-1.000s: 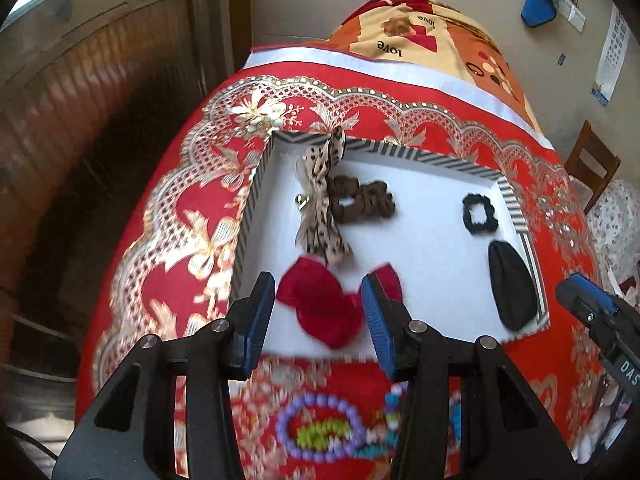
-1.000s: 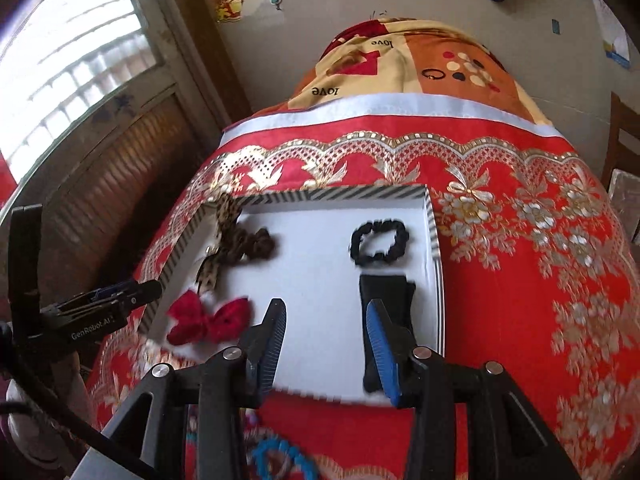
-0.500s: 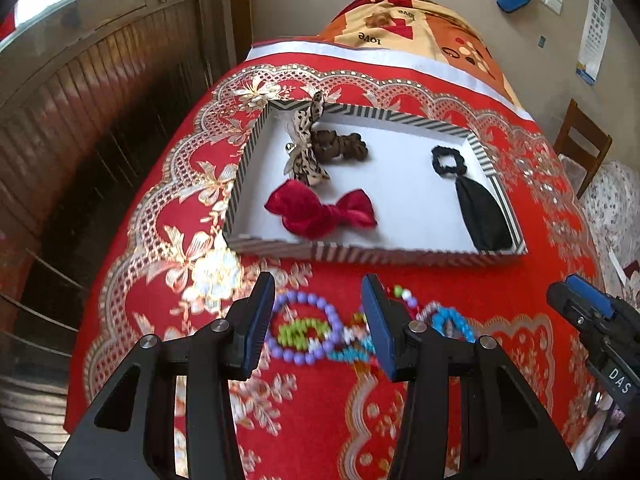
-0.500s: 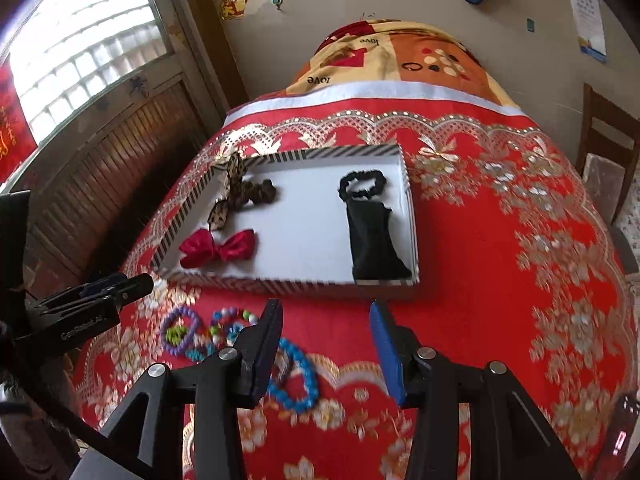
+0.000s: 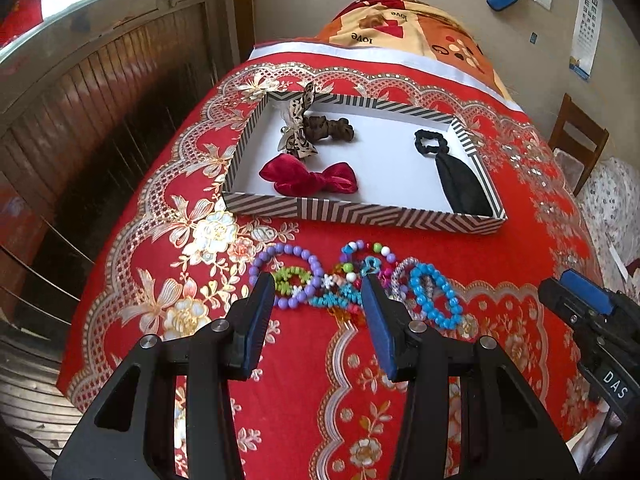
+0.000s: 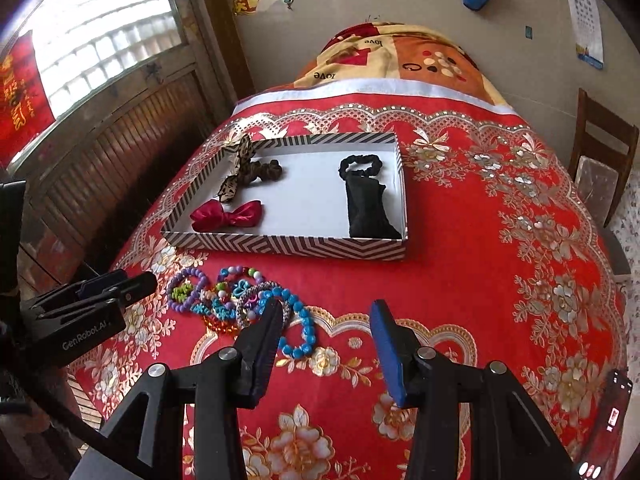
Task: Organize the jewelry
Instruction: 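Withdraw both grippers from the box toward the beaded bracelets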
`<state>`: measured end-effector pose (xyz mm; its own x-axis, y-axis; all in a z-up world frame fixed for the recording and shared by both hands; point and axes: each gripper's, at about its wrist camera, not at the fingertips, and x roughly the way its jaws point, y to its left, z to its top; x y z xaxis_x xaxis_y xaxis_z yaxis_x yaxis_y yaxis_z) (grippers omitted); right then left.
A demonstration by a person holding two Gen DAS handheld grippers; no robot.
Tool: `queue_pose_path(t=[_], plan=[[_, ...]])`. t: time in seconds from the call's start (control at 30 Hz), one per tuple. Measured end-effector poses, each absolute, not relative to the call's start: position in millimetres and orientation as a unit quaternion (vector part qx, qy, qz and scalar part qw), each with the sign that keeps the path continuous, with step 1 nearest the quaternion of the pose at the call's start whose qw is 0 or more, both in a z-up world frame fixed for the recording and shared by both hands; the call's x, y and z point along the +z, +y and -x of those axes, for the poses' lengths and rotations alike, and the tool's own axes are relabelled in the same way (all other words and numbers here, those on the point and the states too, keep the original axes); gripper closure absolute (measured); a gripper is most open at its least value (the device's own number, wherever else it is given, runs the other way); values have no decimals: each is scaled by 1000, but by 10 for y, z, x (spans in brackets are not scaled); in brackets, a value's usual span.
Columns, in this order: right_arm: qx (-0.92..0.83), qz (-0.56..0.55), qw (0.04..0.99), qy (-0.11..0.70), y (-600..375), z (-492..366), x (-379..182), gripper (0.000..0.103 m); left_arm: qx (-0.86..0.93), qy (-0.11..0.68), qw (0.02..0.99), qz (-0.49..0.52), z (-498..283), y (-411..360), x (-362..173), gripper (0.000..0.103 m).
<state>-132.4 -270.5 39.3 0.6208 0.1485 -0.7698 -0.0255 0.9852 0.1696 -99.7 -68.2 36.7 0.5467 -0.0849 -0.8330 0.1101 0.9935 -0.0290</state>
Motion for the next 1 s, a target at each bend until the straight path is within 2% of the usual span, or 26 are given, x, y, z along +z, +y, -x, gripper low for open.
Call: queue_pose_path(t=[0.7,1.0], plan=[[64,-70,894,438,-2728,1478,369,60,-54,473,879,-14,1154,-772,358,58],[76,-78,886,450,-2710,1400,241,60,-44,488,872,16,1101,-503,309,58]])
